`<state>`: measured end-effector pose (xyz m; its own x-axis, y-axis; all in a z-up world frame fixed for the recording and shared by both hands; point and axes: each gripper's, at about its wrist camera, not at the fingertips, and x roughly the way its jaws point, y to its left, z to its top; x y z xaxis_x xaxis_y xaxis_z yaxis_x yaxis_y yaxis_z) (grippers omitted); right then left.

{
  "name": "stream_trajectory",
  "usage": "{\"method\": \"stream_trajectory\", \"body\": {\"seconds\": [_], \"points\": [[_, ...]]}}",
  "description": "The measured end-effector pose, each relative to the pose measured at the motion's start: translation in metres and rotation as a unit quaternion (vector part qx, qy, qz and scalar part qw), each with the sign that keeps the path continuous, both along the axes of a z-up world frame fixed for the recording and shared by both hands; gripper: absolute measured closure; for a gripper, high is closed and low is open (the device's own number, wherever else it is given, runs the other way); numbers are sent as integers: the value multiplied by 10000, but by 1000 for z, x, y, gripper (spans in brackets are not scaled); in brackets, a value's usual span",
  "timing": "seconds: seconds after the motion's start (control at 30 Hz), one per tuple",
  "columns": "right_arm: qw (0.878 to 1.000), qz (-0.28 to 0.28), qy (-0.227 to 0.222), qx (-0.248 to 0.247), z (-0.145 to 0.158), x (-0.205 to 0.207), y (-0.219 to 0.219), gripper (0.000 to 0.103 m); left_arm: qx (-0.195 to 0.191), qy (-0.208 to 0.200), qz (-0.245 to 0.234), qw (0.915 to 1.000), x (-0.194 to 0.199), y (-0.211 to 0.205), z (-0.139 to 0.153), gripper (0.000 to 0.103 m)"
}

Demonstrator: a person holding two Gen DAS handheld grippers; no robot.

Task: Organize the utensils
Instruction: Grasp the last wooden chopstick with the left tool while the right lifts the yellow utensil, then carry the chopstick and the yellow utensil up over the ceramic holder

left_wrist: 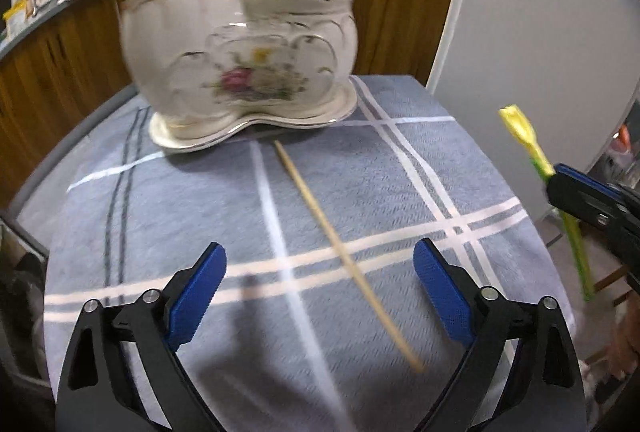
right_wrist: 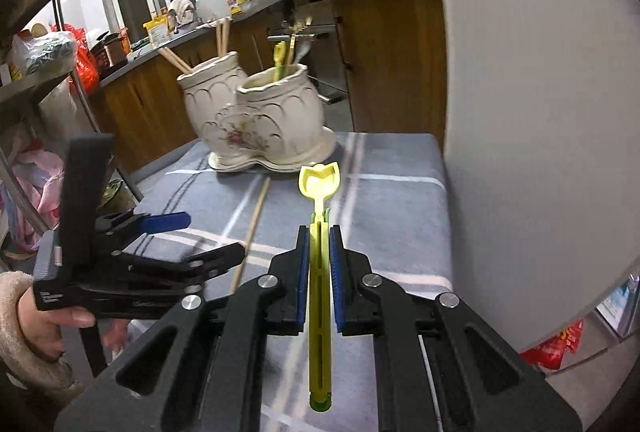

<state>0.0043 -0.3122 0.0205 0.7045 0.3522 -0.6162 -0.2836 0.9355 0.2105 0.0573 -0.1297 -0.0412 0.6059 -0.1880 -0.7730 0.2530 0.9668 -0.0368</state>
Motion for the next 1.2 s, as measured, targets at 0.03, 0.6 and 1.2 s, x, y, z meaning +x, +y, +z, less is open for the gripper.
{"method": "stream_trajectory", "body": {"seconds": [0.03,0.6,1.2], "points": [[10000,-22,1,6,-1,-1,-3,93,70,64,-4,10000,4,-6,-3,18],[10000,-19,-45,78,-3,-9,-7,93,197,511,-332,9979,3,20,-9,96],[9998,185,-31,-8,-3,-8,20,93,261,632,-501,9964,-7,38,-10,97]]}}
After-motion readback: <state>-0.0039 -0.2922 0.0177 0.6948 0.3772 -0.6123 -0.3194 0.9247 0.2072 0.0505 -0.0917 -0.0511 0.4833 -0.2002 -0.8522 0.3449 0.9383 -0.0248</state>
